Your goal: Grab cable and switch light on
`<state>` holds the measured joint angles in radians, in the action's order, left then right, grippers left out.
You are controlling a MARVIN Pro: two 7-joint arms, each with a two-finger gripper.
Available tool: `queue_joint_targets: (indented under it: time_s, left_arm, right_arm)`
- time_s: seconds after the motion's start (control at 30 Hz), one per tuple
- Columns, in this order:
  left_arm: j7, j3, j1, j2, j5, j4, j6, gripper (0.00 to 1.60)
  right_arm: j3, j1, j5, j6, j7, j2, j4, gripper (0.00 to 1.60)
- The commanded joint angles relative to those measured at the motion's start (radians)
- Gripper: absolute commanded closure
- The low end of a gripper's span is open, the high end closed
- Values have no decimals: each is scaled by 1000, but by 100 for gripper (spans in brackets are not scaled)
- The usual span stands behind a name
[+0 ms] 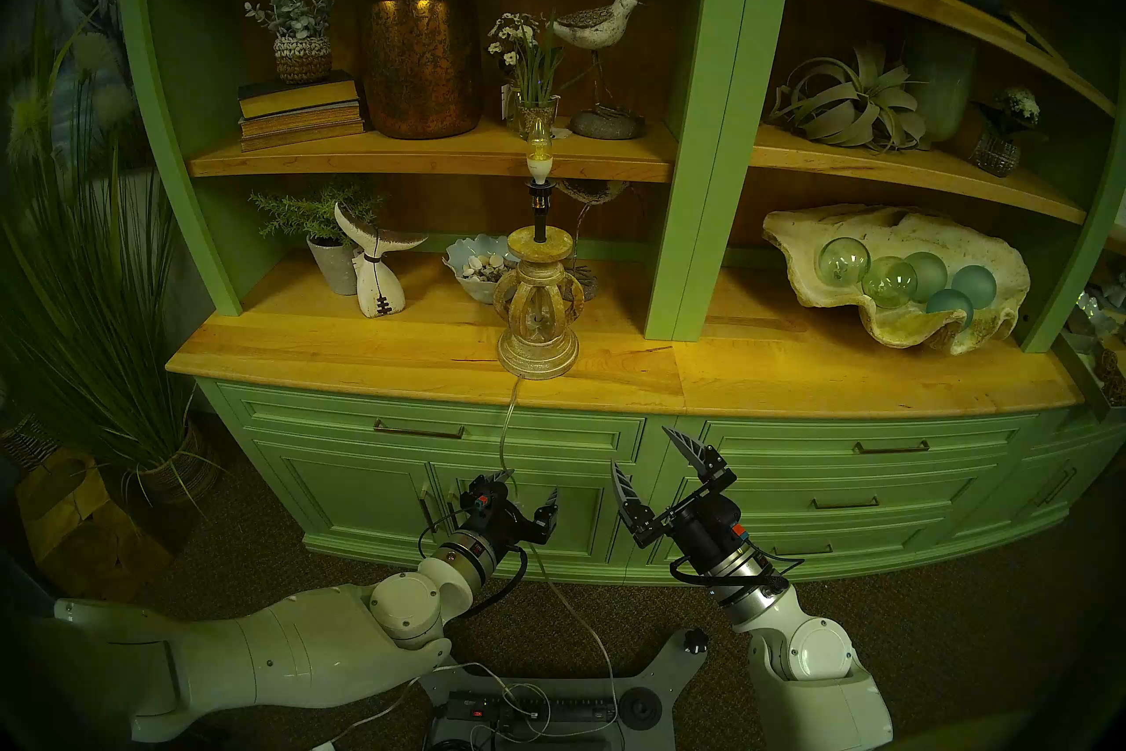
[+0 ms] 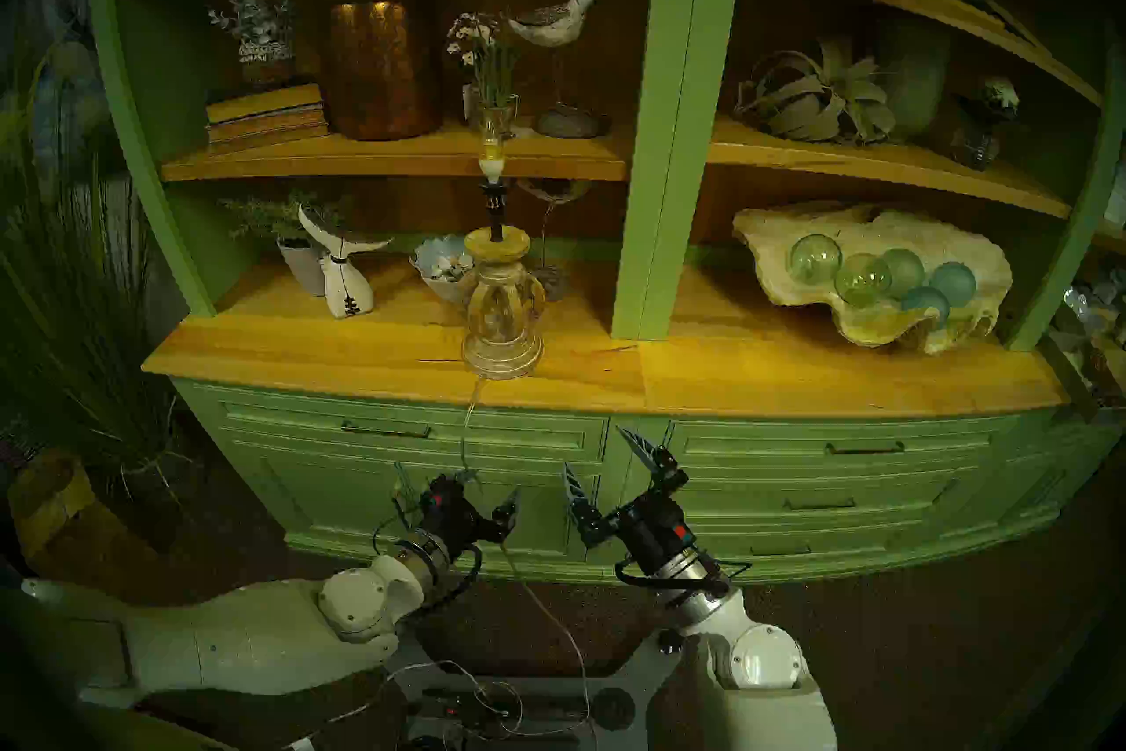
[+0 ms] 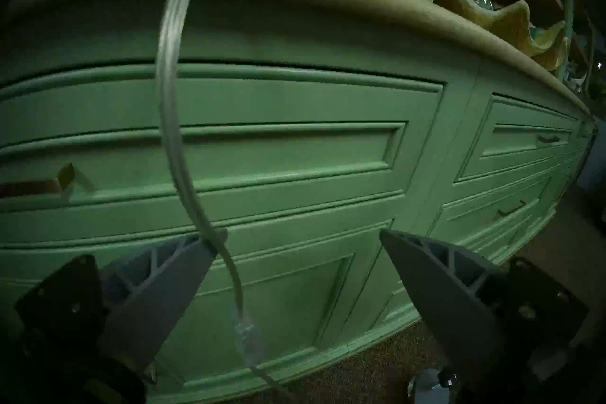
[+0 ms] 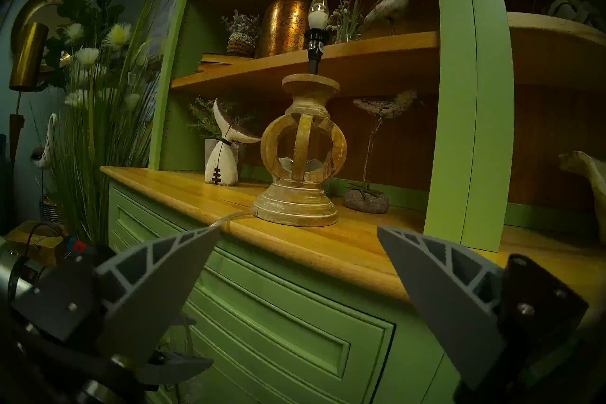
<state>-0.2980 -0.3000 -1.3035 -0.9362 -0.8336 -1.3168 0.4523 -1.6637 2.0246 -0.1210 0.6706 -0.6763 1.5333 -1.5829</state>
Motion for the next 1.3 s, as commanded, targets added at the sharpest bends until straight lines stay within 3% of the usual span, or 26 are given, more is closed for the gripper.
queue_joint_targets:
  time_s: [0.0,0.3,0.6,1.0,1.1,1.13,1.17,1.27]
  left_arm:
    - [34,-7,8,-8,2,57,45,0]
    - [66,-32,11,2,-42,98,61,0]
    - [62,-34,17,2,-39,72,57,0]
    - [-57,-33,16,-35,-8,57,27,0]
    - [-69,-31,24,-42,-1,59,15,19]
    - [-63,-31,25,-41,-6,59,14,57]
    - [-66,-31,26,-42,-5,58,12,82]
    - [-47,-34,24,-45,-27,58,5,97]
  right_arm:
    - [1,-7,-1,2,-3,-2,-33,0]
    - [2,-7,-1,3,-3,-2,-32,0]
    - [2,-7,-1,3,-2,-2,-32,0]
    - [2,-7,-1,3,-2,-2,-32,0]
    - [2,-7,-1,3,-2,-2,-32,0]
    - [2,-7,-1,3,-2,-2,-32,0]
    - [2,-7,-1,3,-2,-2,-32,0]
    - [2,-7,-1,3,-2,-2,-32,0]
